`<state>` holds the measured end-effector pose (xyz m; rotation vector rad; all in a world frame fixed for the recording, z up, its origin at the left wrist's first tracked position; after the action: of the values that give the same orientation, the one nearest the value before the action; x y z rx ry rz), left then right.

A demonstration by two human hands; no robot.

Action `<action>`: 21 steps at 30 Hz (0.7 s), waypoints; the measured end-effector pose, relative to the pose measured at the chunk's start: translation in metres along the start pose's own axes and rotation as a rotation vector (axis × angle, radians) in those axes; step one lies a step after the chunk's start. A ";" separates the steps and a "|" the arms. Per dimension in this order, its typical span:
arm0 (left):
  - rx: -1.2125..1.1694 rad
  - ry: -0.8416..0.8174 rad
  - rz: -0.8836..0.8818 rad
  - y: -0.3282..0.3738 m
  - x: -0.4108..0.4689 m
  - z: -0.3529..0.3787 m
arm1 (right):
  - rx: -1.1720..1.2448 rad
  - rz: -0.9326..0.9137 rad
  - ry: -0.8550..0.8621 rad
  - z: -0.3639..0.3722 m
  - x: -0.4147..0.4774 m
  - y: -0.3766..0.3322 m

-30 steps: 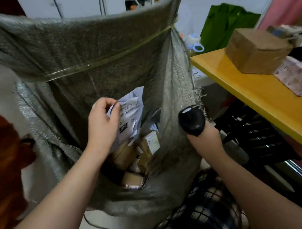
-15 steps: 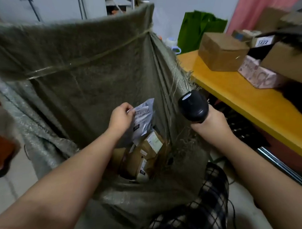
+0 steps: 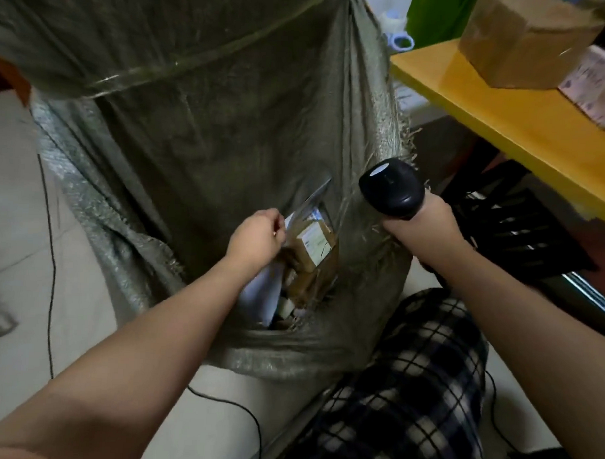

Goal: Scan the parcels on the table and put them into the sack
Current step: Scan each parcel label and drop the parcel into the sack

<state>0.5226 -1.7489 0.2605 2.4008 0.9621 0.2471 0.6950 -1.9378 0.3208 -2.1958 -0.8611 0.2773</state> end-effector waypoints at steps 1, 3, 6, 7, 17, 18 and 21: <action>-0.010 0.015 0.036 0.011 0.003 -0.002 | 0.008 0.009 0.017 -0.003 0.001 0.003; -0.033 0.056 0.136 0.041 0.008 -0.009 | 0.028 0.020 0.040 -0.010 0.002 0.009; -0.045 0.113 0.311 0.096 0.014 -0.022 | 0.102 0.056 0.119 -0.031 -0.004 0.018; -0.055 0.131 0.363 0.116 0.014 -0.026 | 0.132 0.065 0.170 -0.043 -0.008 0.021; -0.305 0.050 0.819 0.327 -0.029 0.019 | 0.090 0.084 0.527 -0.197 -0.120 0.060; -0.327 0.019 0.860 0.348 -0.038 0.029 | 0.091 0.094 0.573 -0.212 -0.134 0.066; -0.389 -0.074 0.969 0.408 -0.065 0.057 | 0.089 0.133 0.710 -0.257 -0.175 0.084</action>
<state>0.7343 -2.0621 0.4357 2.2845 -0.3320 0.6113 0.7175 -2.2407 0.4285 -2.0452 -0.3005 -0.3817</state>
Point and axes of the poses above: each hand's wrist, its own x-axis towards the middle knuckle, its own z-axis out of the palm, y = z × x, the point moved 4 cm from there along x, towards the middle knuckle, and after that the axes turned 4 degrees about -x, right-handed, at the moved point
